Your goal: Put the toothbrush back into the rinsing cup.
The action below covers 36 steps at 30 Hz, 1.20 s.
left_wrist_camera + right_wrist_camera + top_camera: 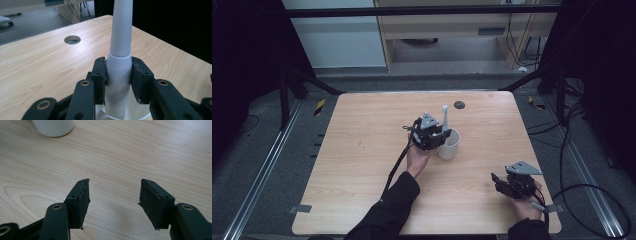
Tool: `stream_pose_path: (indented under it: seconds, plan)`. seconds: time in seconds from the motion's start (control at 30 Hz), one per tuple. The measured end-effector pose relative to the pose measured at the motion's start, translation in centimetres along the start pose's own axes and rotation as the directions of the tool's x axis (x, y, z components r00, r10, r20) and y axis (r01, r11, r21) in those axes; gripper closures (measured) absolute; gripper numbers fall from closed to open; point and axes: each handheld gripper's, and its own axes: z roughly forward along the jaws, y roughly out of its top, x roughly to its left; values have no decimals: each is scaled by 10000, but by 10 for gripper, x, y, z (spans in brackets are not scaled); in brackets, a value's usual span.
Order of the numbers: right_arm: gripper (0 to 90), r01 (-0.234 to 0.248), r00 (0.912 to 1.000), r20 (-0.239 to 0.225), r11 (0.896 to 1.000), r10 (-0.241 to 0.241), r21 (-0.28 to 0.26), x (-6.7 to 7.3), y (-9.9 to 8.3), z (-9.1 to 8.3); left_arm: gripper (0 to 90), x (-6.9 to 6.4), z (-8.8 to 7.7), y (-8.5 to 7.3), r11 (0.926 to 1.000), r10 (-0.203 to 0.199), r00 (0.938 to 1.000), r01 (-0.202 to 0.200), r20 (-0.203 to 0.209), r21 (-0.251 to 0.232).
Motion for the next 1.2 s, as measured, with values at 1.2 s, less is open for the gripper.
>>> stream_pose_path:
  seconds: [1.2]
  plan:
    - [397, 28, 9999, 131, 10000, -27, -37, 0, 0, -2, 451, -2, -65, -11, 9930, 1106, 9931, -1088, -379, 466]
